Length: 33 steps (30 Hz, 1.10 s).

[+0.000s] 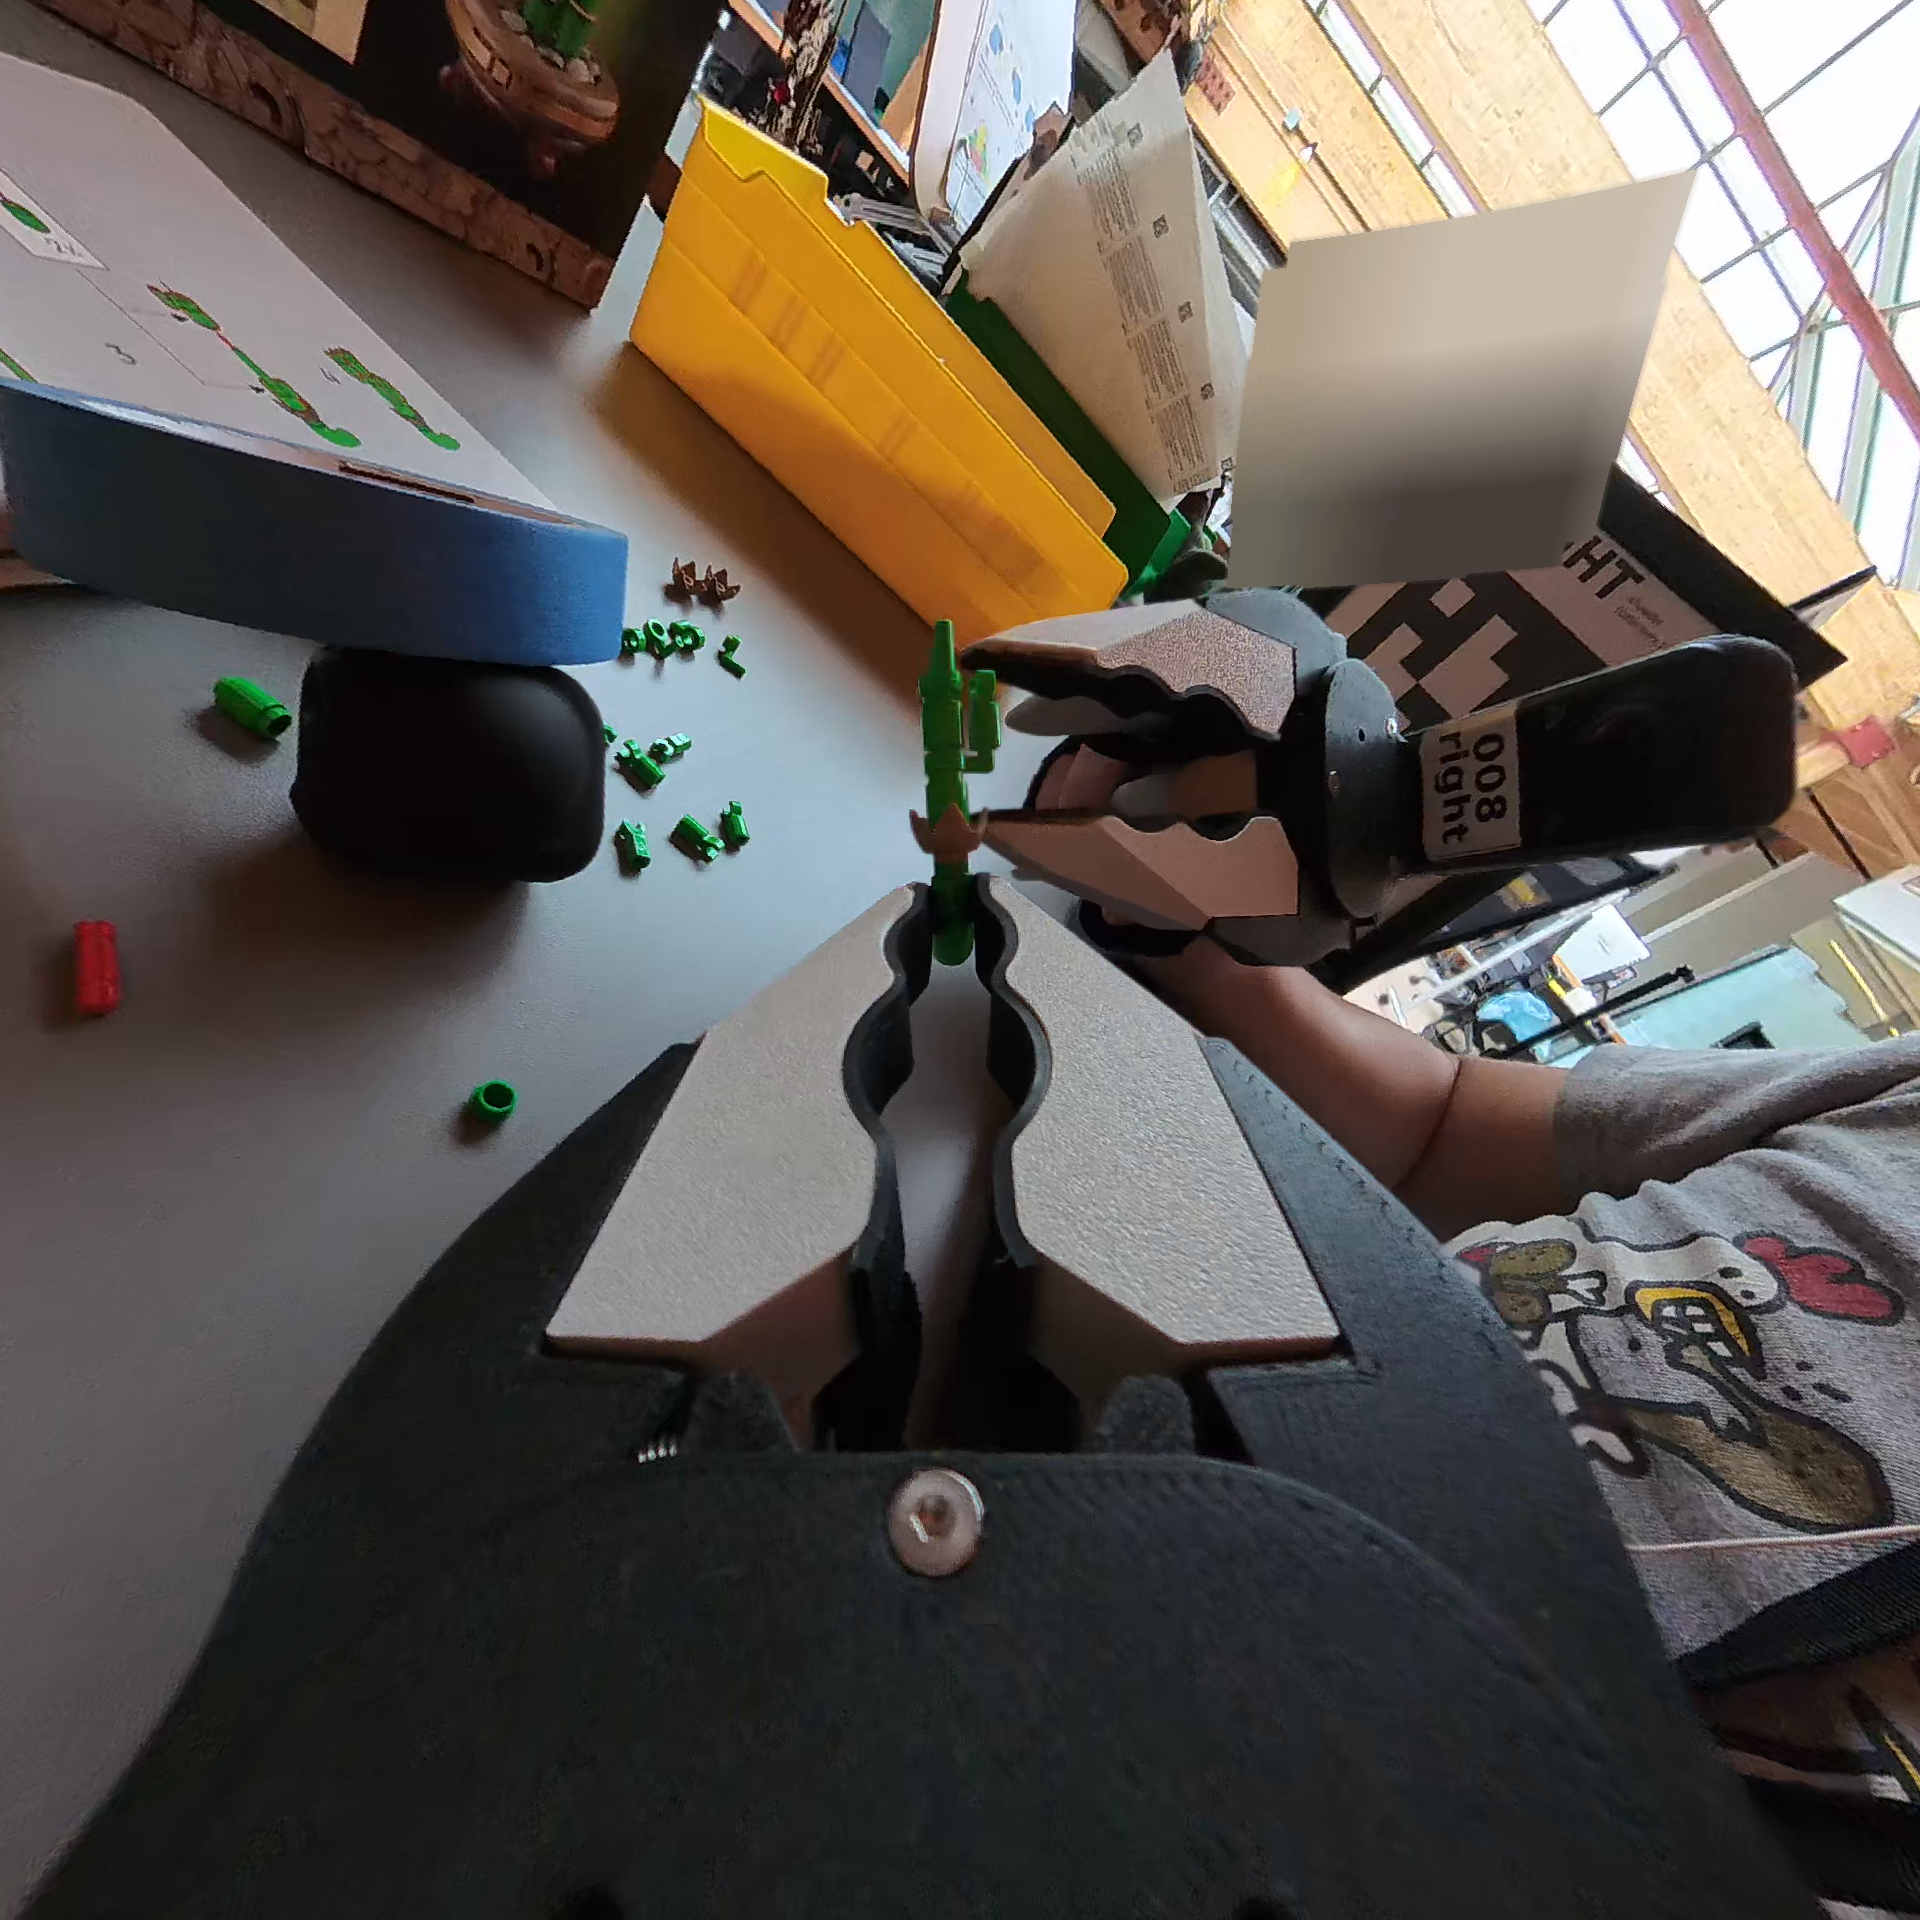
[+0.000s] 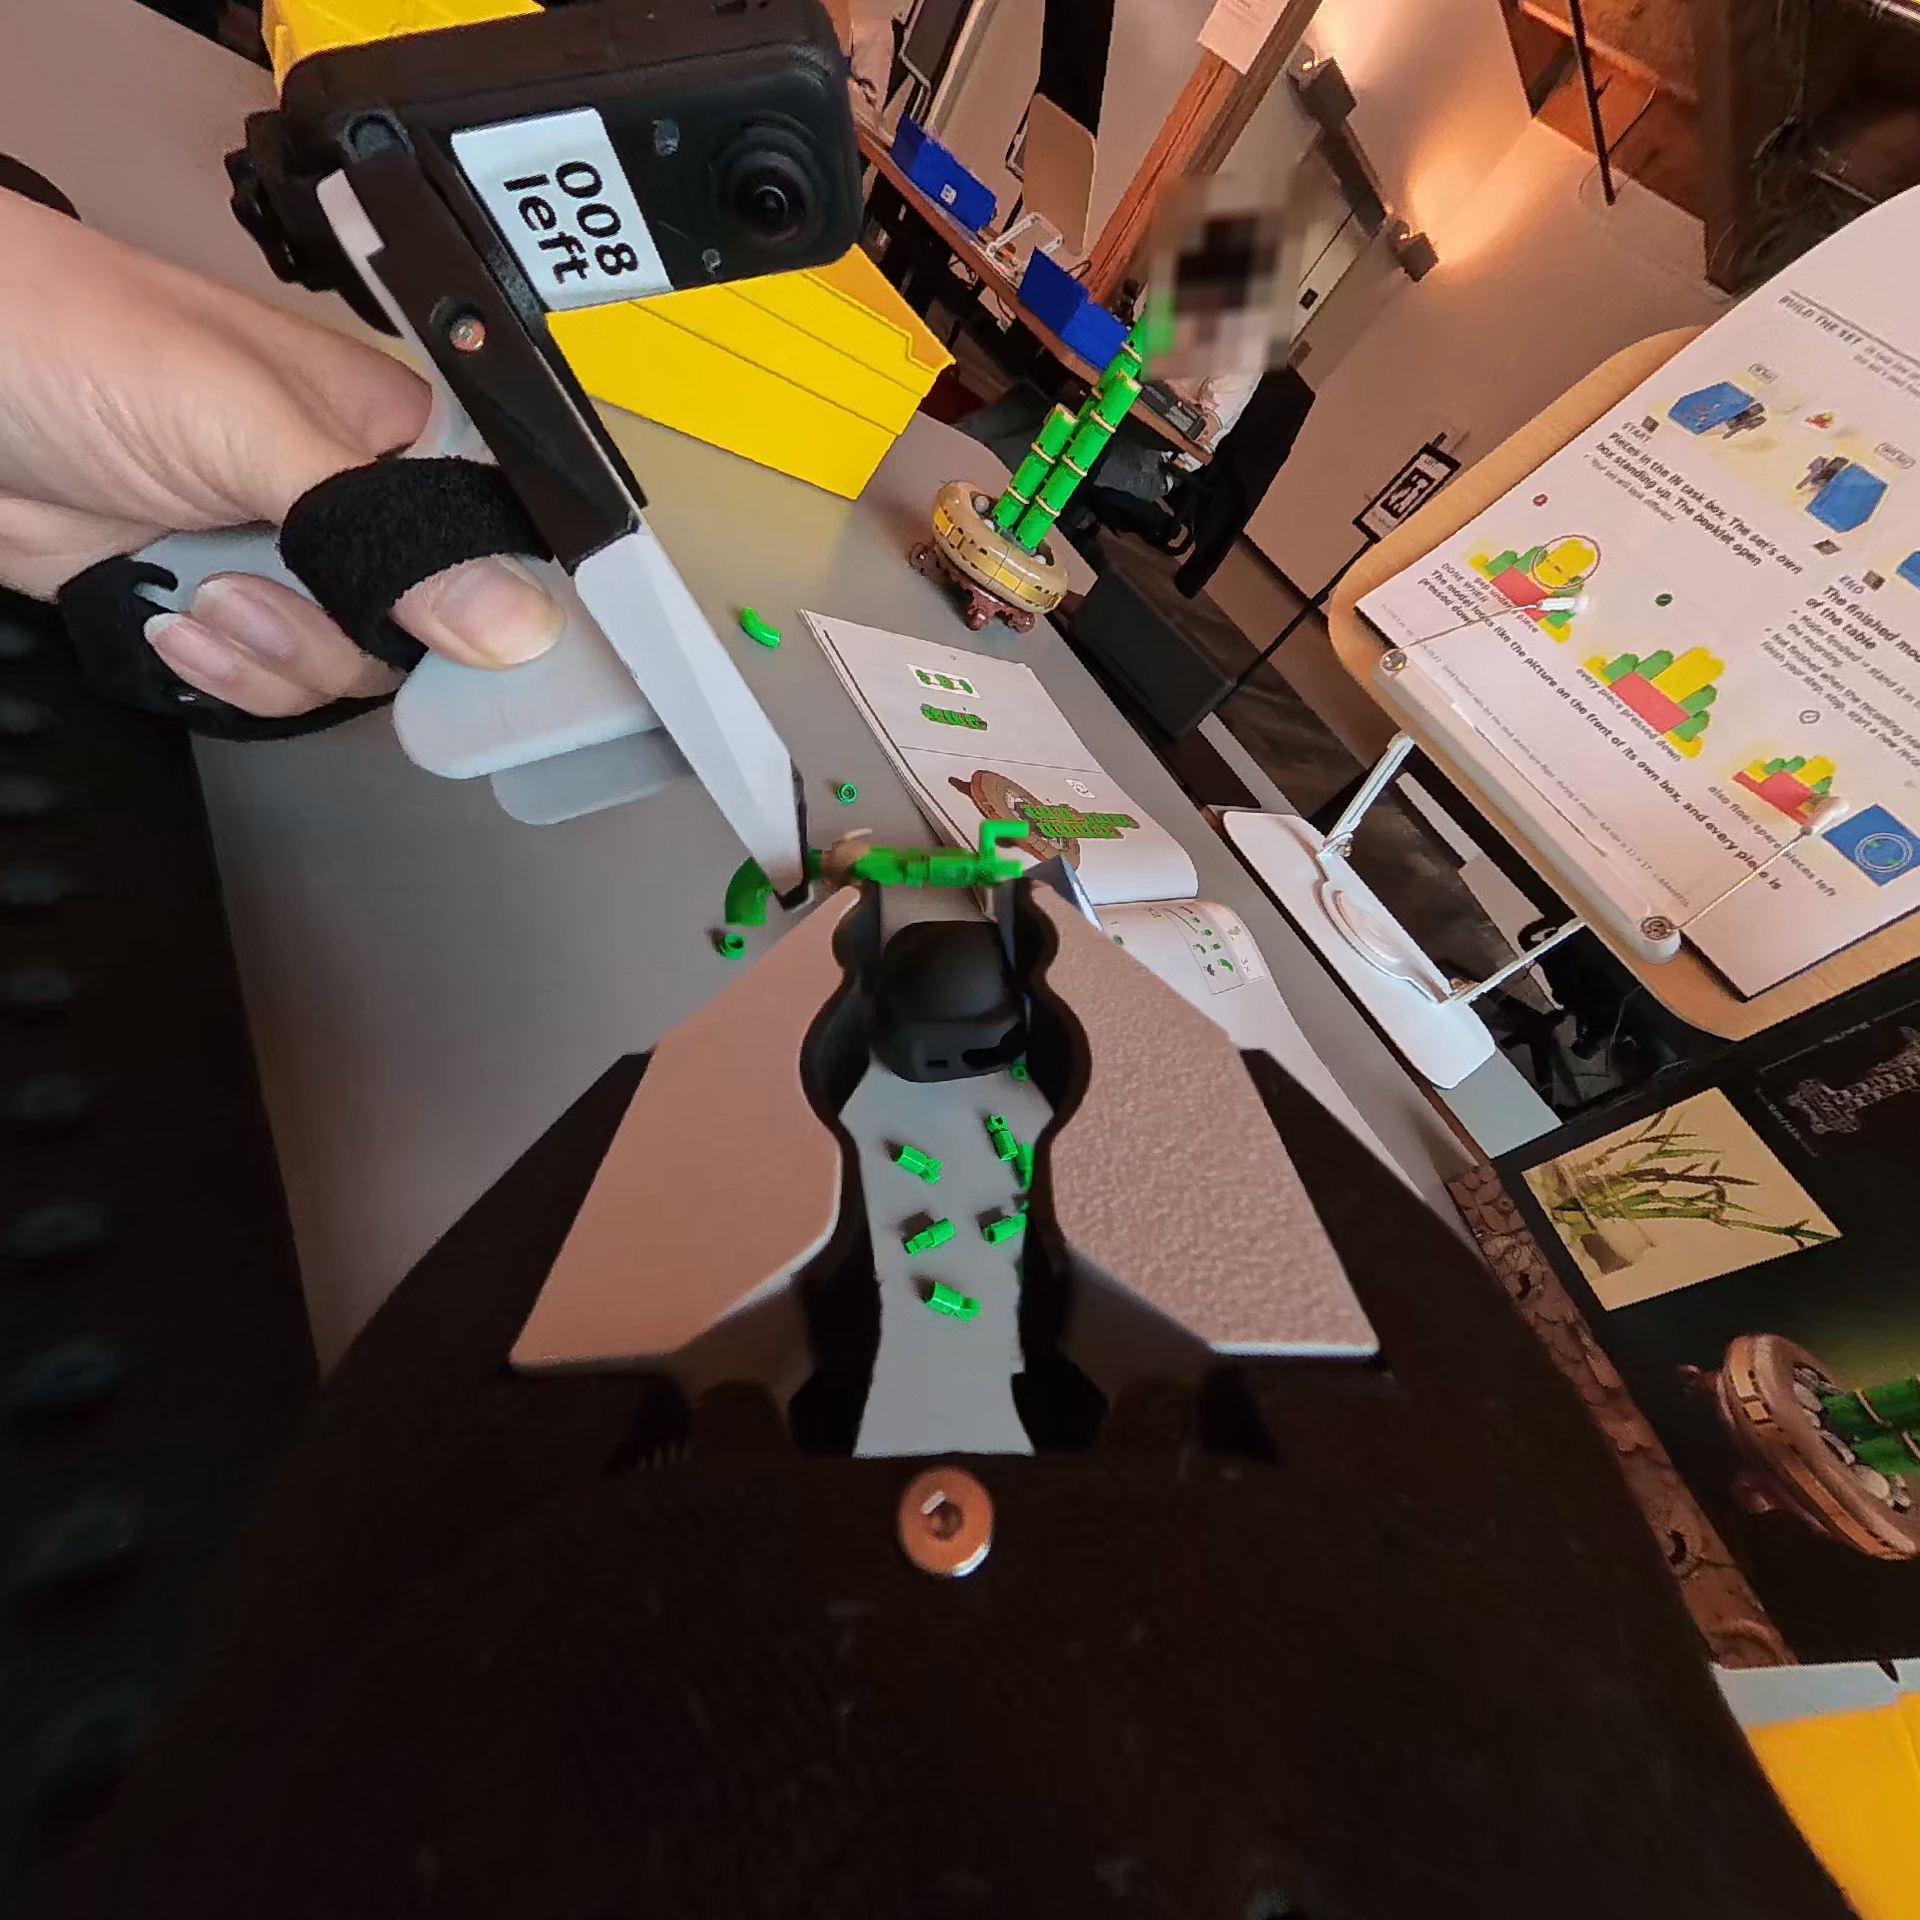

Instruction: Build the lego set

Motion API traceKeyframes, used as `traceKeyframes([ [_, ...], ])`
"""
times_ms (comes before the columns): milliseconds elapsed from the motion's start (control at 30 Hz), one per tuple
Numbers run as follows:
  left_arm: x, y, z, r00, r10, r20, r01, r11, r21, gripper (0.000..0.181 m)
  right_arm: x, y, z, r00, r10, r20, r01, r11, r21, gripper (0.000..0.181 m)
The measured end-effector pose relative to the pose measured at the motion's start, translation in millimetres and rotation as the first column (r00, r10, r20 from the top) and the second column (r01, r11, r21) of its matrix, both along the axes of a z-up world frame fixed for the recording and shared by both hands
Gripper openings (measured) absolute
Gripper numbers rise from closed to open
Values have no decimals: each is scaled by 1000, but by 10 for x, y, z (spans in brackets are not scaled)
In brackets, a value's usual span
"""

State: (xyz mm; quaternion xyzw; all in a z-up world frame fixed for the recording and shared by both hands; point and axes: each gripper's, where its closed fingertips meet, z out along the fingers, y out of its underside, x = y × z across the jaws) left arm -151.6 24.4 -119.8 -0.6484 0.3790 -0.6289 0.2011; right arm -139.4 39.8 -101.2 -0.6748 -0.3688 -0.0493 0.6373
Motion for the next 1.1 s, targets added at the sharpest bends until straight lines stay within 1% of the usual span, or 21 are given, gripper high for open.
traceKeyframes([
  [67,-20,31,24,1000,9,22,-8,999,-32,5,-1,-27,33,999,20,-41,-20,1000,2,30],
  [133,-39,50,49,999,12,45,-9,998,-65,5,45,-54,84,996,25,-85,-24,1000,14,31],
  [233,-65,74,87,997,14,80,-5,994,-111,5,235,-46,123,992,-18,-127,20,1000,15,31],
  [300,-83,84,121,994,15,106,0,991,-135,5,411,-20,82,989,-63,-137,61,998,-21,31],
  [433,-117,126,153,990,34,138,-10,986,-167,5,791,54,-211,971,-185,-153,150,966,-212,27],
  [533,-133,141,179,987,44,155,-18,987,-163,5,872,87,-383,964,-189,-187,118,933,-339,19],
  [600,-143,140,201,985,48,167,-23,989,-147,5,874,114,-583,963,-185,-194,74,880,-469,16],
  [667,-152,135,220,983,51,176,-28,991,-130,5,924,138,-788,971,-186,-151,69,821,-567,16],
  [700,-157,129,231,982,49,183,-26,992,-123,5,936,150,-844,975,-174,-136,62,807,-587,15],
  [800,-165,116,250,980,47,193,-27,994,-106,5,952,184,-881,986,-129,-109,38,800,-598,15],
  [867,-159,106,249,981,43,190,-25,995,-95,5,949,196,-900,995,-67,-71,10,794,-608,15],
  [967,-146,86,243,982,30,186,-15,996,-83,5,907,198,-929,999,37,-37,-53,751,-659,14],
  [1100,-153,59,274,980,23,200,-14,999,-45,4,918,294,-852,995,94,-27,-85,700,-709,13],
])
